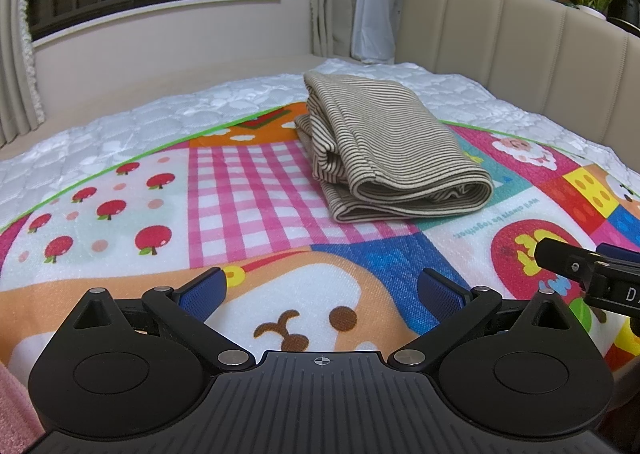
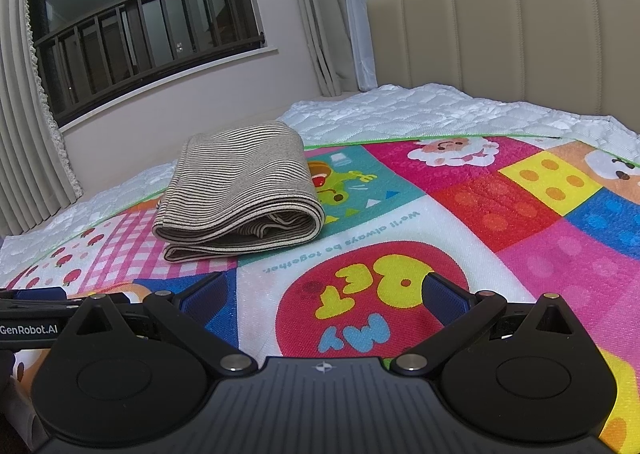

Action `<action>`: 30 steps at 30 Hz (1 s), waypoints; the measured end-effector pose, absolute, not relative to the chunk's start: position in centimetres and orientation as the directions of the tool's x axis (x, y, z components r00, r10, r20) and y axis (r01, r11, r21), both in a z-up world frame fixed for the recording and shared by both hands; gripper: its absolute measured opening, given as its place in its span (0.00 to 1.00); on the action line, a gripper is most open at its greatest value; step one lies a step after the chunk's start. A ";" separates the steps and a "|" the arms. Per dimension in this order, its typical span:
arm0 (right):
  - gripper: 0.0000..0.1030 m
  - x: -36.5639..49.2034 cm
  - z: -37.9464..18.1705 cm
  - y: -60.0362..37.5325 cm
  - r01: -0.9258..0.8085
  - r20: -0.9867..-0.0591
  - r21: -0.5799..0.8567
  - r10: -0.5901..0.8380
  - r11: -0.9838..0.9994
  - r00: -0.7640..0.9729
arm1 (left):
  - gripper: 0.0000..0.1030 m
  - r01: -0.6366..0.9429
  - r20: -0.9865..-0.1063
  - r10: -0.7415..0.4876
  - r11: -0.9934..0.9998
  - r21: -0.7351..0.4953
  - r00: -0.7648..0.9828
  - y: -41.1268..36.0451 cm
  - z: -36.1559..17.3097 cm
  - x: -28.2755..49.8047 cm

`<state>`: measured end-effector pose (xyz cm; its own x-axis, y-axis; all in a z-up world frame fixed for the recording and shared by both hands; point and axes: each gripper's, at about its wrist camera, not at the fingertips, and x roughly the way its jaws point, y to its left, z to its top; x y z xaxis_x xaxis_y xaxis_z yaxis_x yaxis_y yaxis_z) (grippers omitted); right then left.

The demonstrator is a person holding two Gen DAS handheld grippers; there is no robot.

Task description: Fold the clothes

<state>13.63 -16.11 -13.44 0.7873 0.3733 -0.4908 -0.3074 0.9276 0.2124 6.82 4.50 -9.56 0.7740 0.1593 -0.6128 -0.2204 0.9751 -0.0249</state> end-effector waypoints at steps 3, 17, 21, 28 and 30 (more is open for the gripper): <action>1.00 13.6 -13.5 -16.1 -0.307 -0.491 0.213 0.373 0.928 0.787 | 1.00 -0.221 -0.614 0.160 0.975 -0.025 0.773 4.5 -9.6 6.9; 1.00 13.6 -13.4 -16.1 -0.307 -0.492 0.208 0.370 0.929 0.788 | 1.00 -0.222 -0.609 0.163 0.975 -0.023 0.777 4.4 -9.5 6.6; 1.00 13.6 -13.4 -16.1 -0.308 -0.492 0.208 0.371 0.928 0.787 | 1.00 -0.221 -0.607 0.163 0.975 -0.022 0.778 4.4 -9.5 6.7; 1.00 13.6 -13.5 -16.2 -0.304 -0.494 0.212 0.370 0.929 0.787 | 1.00 -0.210 -0.584 0.166 0.978 -0.009 0.795 4.1 -9.3 6.5; 1.00 13.6 -13.4 -16.2 -0.302 -0.494 0.214 0.369 0.929 0.787 | 1.00 -0.208 -0.576 0.166 0.978 -0.007 0.801 4.1 -9.3 6.5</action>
